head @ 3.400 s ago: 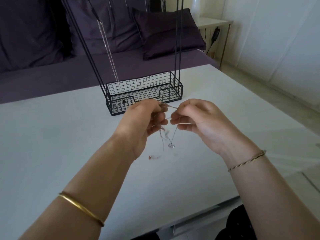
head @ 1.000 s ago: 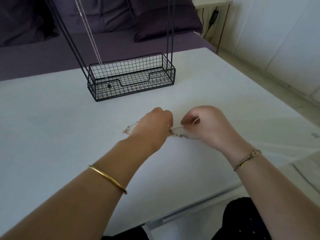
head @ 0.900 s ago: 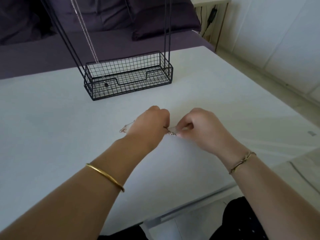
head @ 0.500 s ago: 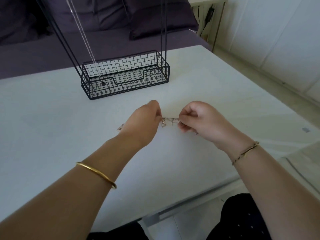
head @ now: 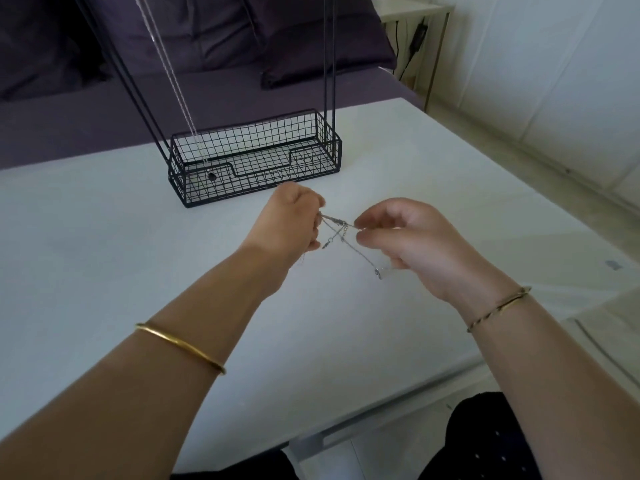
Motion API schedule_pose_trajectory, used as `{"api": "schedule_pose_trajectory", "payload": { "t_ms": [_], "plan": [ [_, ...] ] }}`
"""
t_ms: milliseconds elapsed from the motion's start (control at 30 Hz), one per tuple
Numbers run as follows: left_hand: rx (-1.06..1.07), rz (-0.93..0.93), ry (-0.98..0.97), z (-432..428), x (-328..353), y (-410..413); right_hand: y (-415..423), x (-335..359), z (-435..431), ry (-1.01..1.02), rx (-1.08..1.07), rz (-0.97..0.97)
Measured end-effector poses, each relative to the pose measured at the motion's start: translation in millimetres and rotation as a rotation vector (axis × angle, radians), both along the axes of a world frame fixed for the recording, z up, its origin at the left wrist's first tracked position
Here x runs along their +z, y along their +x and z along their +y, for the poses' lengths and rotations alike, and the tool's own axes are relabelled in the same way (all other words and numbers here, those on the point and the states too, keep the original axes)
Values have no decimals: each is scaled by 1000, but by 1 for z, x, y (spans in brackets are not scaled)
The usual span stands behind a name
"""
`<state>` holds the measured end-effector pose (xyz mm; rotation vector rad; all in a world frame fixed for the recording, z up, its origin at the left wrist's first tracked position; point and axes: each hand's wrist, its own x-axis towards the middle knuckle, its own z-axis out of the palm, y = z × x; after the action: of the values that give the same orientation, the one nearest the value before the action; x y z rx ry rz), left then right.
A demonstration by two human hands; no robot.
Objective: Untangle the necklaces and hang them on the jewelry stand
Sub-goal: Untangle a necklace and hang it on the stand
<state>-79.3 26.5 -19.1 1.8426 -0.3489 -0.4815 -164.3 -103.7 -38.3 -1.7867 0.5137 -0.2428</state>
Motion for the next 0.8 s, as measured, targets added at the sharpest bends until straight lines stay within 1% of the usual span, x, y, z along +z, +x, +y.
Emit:
{"api": "schedule_pose_trajectory", "payload": {
  "t_ms": [67, 100, 167, 200, 300, 333, 433, 567, 667, 800],
  "plan": [
    [-28, 9, 36, 0, 5, 0, -1, 1, 0, -103, 8, -49],
    [-42, 27, 44, 1, 7, 0, -1, 2, 0, -123, 1, -72],
    [-63, 64, 53, 3, 11, 0, -1, 4, 0, -112, -15, -97],
    [-76, 53, 66, 4, 13, 0, -2, 5, 0, -91, -15, -103],
    [-122, -90, 144, 8, 14, -2, -3, 12, 2, -29, -8, -123],
    [-124, -113, 153, 8, 14, -3, -2, 13, 2, -5, -12, -124],
    [-115, -130, 125, 9, 13, -3, -2, 17, 4, 45, -31, -110],
    [-93, -129, 58, 8, 11, -6, -2, 14, 10, -23, 1, -144],
    [-91, -121, 20, 9, 11, -7, -2, 14, 11, -41, -17, -153],
    [-116, -124, 31, 8, 12, -8, -3, 17, 13, 36, -33, -181]
  ]
}}
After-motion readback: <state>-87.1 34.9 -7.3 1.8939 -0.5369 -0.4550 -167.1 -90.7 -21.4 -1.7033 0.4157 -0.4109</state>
